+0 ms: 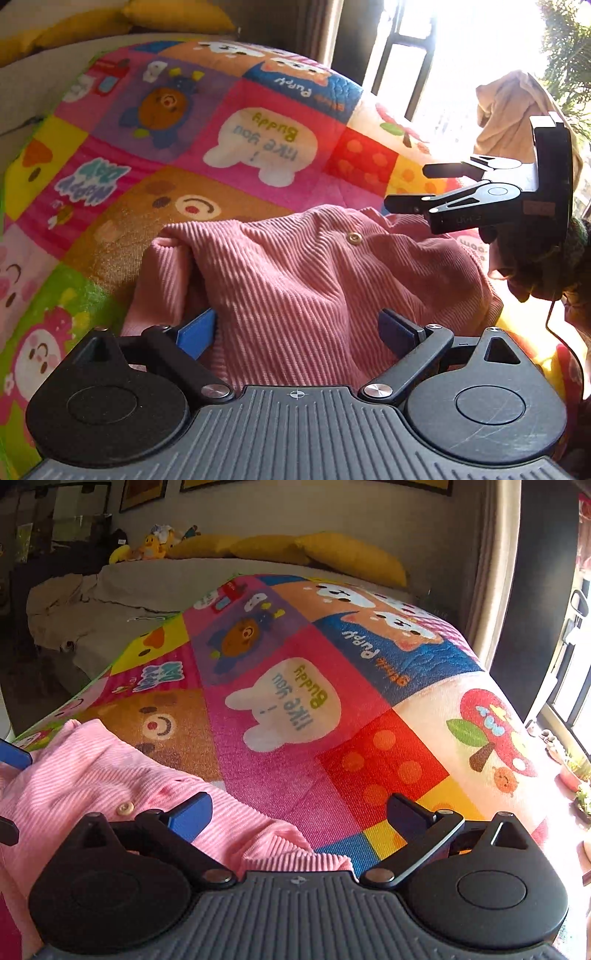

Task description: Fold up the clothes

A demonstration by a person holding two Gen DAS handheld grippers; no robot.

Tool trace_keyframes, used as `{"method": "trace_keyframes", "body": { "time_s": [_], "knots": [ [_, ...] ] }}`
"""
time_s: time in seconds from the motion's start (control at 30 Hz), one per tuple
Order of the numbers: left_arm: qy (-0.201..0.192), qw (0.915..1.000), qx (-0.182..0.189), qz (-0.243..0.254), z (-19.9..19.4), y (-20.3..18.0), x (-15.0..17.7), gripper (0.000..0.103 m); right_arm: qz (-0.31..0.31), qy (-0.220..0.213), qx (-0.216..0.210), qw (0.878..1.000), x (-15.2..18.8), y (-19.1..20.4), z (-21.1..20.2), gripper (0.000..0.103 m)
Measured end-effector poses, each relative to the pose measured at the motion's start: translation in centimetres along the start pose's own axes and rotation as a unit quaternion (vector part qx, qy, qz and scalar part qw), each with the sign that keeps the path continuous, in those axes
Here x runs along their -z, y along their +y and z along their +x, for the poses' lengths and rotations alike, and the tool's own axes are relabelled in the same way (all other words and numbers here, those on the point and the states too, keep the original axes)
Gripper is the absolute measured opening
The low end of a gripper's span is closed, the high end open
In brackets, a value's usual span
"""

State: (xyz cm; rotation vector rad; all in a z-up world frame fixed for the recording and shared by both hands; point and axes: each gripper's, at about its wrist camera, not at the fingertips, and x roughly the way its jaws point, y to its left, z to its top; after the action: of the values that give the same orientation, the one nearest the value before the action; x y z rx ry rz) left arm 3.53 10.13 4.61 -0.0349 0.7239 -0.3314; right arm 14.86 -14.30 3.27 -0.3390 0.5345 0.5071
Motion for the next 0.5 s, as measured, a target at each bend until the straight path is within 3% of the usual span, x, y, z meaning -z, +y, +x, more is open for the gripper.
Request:
{"method": "trace_keyframes", "body": {
  "time_s": [0.13, 0.23, 0.33, 0.5],
  "knots": [
    [-0.032, 0.9969, -0.07, -0.019, -1.0, 1.1, -1.3, 0.098, -0.097, 0.015, 0.032, 0.995, -0.2, 3.6, 2.9, 0.103],
    [-0.025, 0.9894, -0.134, -0.052, -0.3, 2.6, -1.7, 0.099, -0.15, 0.022, 0.021, 0.988, 0.7, 5.9, 4.3, 0.103],
    [-0.003, 0.9824, -0.175, -0.066, 0.9, 3.9, -1.3, 0.099, -0.164, 0.006, 0.019, 0.986, 0.2, 6.1, 3.1, 0.102],
    [0.016, 0.9804, -0.18, -0.079, 2.4, 5.2, -0.8, 0.099, -0.109, -0.031, 0.054, 0.992, -1.7, 5.3, 0.7, 0.103]
  ]
}}
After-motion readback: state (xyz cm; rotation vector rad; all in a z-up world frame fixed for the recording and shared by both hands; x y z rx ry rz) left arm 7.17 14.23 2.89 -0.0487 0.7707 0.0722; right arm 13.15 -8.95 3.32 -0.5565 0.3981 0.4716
